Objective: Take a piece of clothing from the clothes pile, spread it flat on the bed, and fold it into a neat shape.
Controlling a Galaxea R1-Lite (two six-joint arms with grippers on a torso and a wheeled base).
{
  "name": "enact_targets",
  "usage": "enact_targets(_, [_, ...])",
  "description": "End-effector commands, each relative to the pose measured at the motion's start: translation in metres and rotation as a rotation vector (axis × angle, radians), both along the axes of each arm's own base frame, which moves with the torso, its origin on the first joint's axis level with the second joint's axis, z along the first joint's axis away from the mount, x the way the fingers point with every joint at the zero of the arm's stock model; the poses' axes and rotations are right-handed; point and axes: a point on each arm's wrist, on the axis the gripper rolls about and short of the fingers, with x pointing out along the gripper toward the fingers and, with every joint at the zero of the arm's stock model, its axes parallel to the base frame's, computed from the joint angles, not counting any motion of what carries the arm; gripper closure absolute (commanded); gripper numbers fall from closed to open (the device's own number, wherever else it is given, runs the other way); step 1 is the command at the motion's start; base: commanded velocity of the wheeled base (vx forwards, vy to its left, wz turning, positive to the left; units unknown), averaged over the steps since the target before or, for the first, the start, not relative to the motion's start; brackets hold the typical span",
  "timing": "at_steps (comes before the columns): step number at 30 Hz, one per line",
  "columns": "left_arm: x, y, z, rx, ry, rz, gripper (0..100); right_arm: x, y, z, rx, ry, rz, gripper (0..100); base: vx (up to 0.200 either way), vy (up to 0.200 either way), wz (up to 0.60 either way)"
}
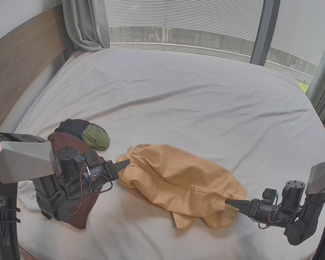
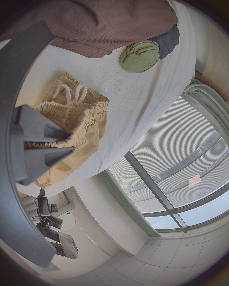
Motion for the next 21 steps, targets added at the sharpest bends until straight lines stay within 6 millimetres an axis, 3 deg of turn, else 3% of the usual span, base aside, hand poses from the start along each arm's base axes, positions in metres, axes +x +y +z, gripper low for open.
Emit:
enact_targets(1, [0.0,0.0,-0.001,0.0,0.002,0.0,100,-0.006,0.006,0.015,0.008,-0.043,0.028,0,0.0,0.0,0.0])
enact_targets(5, [0.0,0.0,0.0,0.0,0.0,0.0,100,-0.011,0.007,0.026,0.014,-0.076,0.034,0,0.0,0.0,0.0])
enact_targets(21, [0.0,-0.001,-0.003,0.004,0.008,-0.001,100,-0.015,0.004,0.03,0.011,-0.086,0.025,0,0.0,0.0,0.0])
